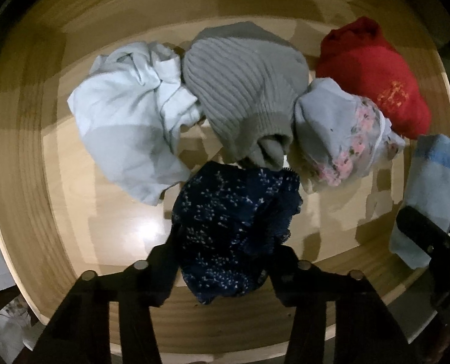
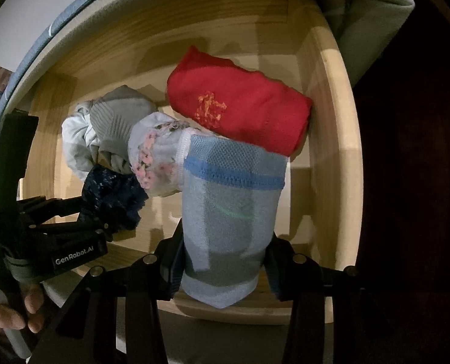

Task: Take underwear out of drawer
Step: 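Grasp the navy floral underwear with the left tool while the right holds the blue roll, then lift the navy floral underwear with the left tool and carry it toward the white box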

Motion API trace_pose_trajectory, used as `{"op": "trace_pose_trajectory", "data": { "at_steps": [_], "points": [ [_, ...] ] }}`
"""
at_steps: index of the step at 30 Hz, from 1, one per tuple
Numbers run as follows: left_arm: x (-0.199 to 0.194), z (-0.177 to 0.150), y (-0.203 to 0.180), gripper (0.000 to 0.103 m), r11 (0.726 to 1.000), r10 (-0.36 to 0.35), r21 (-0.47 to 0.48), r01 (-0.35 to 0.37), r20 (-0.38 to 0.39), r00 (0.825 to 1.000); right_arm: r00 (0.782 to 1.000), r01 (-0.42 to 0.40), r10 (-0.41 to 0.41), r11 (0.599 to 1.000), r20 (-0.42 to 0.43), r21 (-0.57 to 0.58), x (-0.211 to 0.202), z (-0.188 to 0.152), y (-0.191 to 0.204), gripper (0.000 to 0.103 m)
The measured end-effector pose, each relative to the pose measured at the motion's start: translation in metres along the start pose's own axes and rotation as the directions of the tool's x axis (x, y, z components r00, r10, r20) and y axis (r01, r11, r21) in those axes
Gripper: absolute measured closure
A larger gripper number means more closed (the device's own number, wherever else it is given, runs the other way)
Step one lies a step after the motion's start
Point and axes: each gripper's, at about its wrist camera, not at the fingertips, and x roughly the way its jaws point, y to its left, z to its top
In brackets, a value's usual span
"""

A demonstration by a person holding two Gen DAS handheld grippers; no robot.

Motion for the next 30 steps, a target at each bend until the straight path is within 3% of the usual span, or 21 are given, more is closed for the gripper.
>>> {"op": "trace_pose_trajectory", "data": {
  "at_steps": [6, 12, 18, 30],
  "points": [
    [-0.006, -0.012, 0.004, 0.065, 1.000, 0.012, 0.010, -0.012, 0.029, 1.000, 1.000, 0.003, -0.003, 1.000, -0.003, -0.002, 0.003, 0.001, 0.003, 0.061],
    [-0.020, -0.034, 0.007, 0.067, 1.000, 0.017, 0.007, -0.017, 0.047, 0.999, 1.000, 0.013, -0.013, 1.000, -0.002, -0.005, 0.004, 0.002, 0.006, 0.061],
    [-0.032, -0.051, 0.007, 0.067, 0.999, 0.042, 0.011, -0.043, 0.113, 0.993, 1.000, 0.022, -0.022, 1.000, -0.001, -0.012, 0.006, 0.002, 0.009, 0.061],
    [-0.089, -0.092, 0.006, 0.068, 0.996, 0.092, -0.017, -0.091, 0.347, 0.933, 0.999, 0.045, -0.045, 0.999, -0.001, -0.022, 0.008, 0.003, 0.017, 0.061]
  ]
}}
